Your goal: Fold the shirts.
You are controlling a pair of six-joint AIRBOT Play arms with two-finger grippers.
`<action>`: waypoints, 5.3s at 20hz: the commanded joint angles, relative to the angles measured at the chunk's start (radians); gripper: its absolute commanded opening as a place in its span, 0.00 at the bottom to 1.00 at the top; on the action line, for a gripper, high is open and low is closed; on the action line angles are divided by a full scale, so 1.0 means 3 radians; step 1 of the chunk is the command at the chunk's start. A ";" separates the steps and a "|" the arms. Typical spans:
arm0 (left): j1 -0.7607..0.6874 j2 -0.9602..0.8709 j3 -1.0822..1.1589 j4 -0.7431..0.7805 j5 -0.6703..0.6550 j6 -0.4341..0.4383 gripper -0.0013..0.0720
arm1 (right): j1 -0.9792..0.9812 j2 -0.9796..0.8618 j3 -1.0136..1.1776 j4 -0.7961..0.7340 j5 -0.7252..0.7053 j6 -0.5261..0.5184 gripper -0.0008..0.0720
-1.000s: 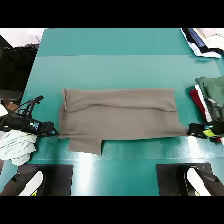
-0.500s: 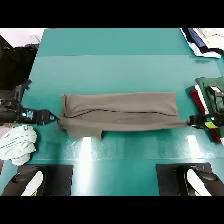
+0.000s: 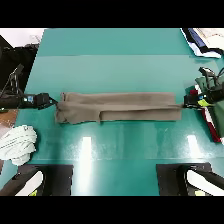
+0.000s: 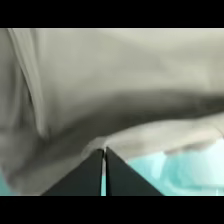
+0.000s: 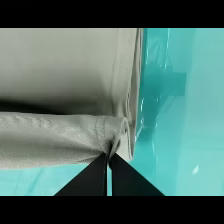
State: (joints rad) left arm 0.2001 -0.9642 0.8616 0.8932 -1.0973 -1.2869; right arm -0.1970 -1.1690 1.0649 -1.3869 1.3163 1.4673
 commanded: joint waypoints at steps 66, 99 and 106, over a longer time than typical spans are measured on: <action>-0.2213 -0.3000 0.2408 -0.0057 0.0094 -0.0251 0.05 | 0.1596 -0.1391 0.3039 0.2176 0.0572 -0.0440 0.03; -0.0249 -0.0807 0.2970 0.1358 -0.1041 -0.0252 0.06 | 0.1526 -0.1706 0.1092 0.1946 -0.0251 -0.0882 0.80; -0.0249 -0.0839 0.2969 0.1316 -0.0999 -0.0252 0.06 | 0.1380 -0.1890 0.0666 0.2471 -0.0703 -0.0823 0.80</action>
State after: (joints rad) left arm 0.1246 -1.2106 1.7523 1.2984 -1.4002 -1.3636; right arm 0.2203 -1.7081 1.2961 -0.6971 1.1507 1.2137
